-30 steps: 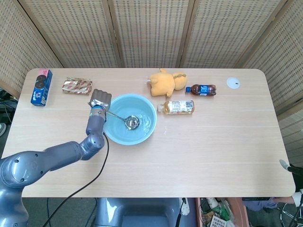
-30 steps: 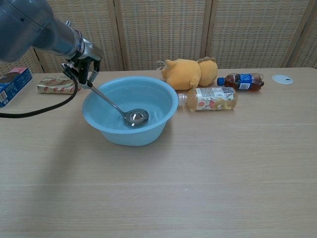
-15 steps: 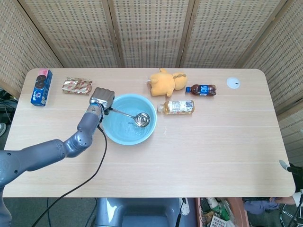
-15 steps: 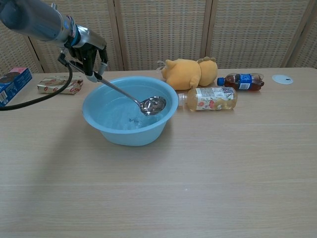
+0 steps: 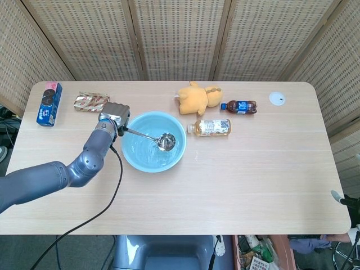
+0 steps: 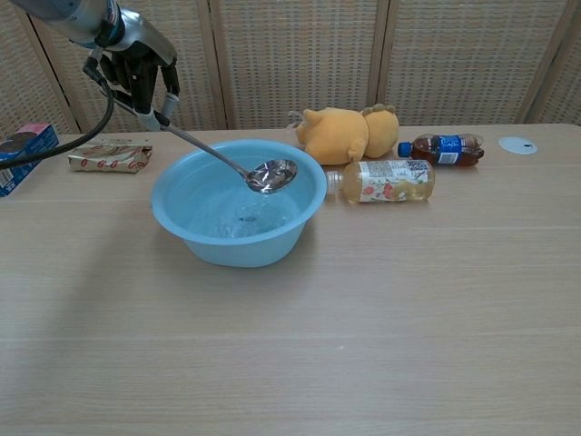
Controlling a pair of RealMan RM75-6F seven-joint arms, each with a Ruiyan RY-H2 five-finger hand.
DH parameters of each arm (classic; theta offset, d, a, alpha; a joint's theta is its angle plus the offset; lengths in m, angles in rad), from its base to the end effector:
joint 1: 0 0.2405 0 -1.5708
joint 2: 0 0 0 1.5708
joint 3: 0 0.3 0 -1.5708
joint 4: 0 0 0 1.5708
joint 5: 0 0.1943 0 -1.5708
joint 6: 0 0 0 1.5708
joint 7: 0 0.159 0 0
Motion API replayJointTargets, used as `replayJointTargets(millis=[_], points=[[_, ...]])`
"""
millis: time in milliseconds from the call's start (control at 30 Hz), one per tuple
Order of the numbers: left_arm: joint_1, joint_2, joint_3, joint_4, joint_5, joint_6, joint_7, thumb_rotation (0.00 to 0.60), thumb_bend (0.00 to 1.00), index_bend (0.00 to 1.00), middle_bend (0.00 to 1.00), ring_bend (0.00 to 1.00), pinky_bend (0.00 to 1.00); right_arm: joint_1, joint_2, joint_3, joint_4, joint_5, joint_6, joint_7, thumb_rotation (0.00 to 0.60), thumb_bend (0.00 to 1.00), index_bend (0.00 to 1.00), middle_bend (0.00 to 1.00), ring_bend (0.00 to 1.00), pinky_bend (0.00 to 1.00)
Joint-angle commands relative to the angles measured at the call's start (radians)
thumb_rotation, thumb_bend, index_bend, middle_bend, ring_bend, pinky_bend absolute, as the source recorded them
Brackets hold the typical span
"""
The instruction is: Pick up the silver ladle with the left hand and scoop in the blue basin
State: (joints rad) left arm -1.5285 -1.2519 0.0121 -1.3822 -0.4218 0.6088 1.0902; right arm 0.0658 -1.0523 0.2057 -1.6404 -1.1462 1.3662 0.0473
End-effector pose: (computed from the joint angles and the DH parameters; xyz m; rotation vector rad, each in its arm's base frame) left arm -0.0626 0.5129 0.0915 -1.7989 -0.9989 -0.2333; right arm -0.3868 -0.2118 0.2422 1.0258 -1.0461 0.8046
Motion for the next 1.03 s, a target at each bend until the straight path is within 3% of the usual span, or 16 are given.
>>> replayJointTargets(millis=[33,233,533,1033], points=[[-0.088,0.048,0.056,-0.040,-0.167,0.007,0.085,0.600,0.65,0.95,1.00,0.99,1.00,0.000,0.000,0.001,0.000,0.002,0.000,-0.001,0.600,0.00,0.00,0.00,0.00,0.00],[-0.131,0.065,0.065,-0.043,-0.296,0.008,0.164,0.600,0.66,0.95,1.00,0.99,1.00,0.001,-0.001,0.001,0.001,0.006,-0.002,-0.003,0.600,0.00,0.00,0.00,0.00,0.00],[-0.147,0.082,0.037,-0.047,-0.420,0.038,0.276,0.600,0.66,0.95,1.00,0.99,1.00,0.003,-0.003,0.001,0.003,0.011,-0.005,-0.008,0.600,0.00,0.00,0.00,0.00,0.00],[-0.089,0.101,-0.123,-0.024,-0.526,0.154,0.474,0.600,0.66,0.95,1.00,0.99,1.00,0.004,-0.004,0.003,0.005,0.020,-0.008,-0.011,0.600,0.00,0.00,0.00,0.00,0.00]])
